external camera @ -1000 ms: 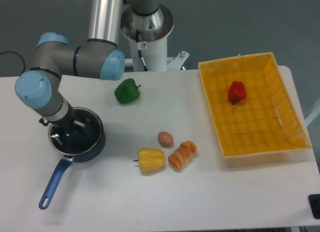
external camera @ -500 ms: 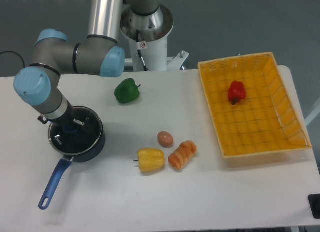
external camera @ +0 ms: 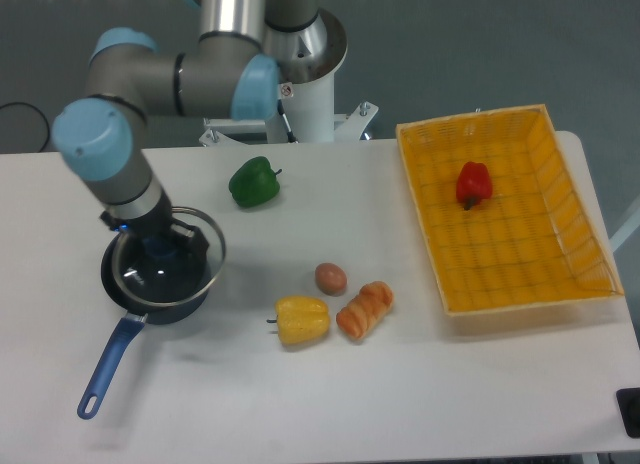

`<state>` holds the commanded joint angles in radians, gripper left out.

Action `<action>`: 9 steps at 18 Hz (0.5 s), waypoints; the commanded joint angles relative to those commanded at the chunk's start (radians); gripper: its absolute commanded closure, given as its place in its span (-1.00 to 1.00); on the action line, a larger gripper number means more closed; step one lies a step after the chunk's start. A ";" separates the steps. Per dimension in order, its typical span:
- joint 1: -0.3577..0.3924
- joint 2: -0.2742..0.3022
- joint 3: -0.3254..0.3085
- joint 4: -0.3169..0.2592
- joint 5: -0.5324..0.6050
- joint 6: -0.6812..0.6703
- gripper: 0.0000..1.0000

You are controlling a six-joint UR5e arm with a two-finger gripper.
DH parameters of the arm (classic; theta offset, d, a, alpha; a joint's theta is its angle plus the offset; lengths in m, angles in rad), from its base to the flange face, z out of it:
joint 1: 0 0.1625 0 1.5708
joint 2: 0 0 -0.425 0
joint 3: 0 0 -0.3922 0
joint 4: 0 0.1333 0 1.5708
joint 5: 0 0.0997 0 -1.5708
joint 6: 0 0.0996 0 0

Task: Open the lid
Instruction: 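Lift the glass lid off the saucepan by its knob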

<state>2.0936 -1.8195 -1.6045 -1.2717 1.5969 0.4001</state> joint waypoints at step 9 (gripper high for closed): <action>0.215 0.065 0.006 -0.021 0.014 0.225 0.20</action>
<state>2.3084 -1.7550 -1.5984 -1.2931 1.6107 0.6256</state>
